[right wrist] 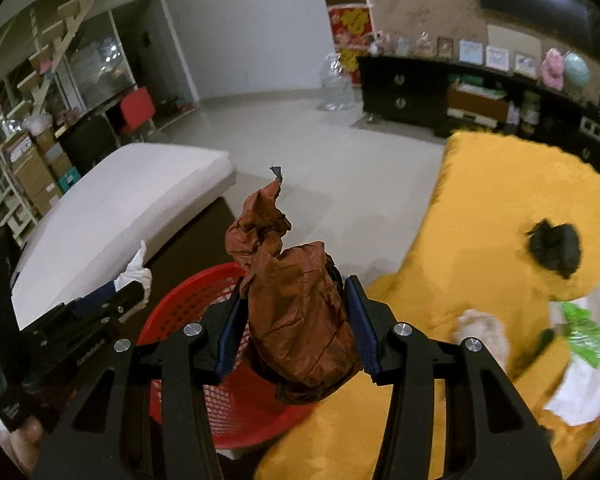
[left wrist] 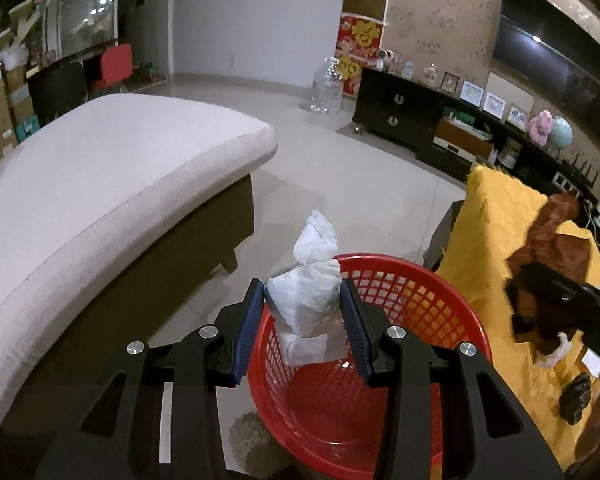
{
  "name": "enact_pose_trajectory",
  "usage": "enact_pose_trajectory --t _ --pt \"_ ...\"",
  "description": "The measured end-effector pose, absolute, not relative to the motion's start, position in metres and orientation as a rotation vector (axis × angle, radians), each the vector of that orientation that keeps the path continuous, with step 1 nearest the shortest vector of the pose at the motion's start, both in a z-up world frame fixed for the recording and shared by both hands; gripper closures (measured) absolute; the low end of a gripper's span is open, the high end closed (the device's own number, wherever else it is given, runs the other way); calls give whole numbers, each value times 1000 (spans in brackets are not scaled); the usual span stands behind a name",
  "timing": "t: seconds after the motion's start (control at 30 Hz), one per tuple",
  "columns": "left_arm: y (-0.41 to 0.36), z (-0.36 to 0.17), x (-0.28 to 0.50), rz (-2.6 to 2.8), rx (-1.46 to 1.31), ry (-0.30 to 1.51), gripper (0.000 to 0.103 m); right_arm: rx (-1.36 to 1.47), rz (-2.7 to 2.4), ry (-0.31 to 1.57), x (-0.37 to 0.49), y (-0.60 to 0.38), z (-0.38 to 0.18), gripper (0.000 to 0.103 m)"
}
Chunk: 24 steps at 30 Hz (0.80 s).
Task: Collect trash
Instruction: 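Carry both items over the red wastebasket and open both tools to drop them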
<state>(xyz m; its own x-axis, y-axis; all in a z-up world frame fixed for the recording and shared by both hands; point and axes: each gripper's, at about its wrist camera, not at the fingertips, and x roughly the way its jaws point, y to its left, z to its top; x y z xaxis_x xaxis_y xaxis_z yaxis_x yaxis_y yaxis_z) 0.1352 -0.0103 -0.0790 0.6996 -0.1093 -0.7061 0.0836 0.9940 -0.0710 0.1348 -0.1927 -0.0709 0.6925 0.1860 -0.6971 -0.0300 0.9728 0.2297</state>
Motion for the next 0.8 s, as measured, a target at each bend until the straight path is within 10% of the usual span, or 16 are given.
enact_pose_trajectory --t 0.33,0.5,0.8 --pt "-21 -86 140 -138 -13 834 60 263 145 874 148 -189 -93 45" --pt "-20 -85 138 -136 -17 827 31 279 145 863 143 -190 -91 34" --pt "-16 -79 133 -134 -45 786 23 246 92 817 122 -196 -83 34"
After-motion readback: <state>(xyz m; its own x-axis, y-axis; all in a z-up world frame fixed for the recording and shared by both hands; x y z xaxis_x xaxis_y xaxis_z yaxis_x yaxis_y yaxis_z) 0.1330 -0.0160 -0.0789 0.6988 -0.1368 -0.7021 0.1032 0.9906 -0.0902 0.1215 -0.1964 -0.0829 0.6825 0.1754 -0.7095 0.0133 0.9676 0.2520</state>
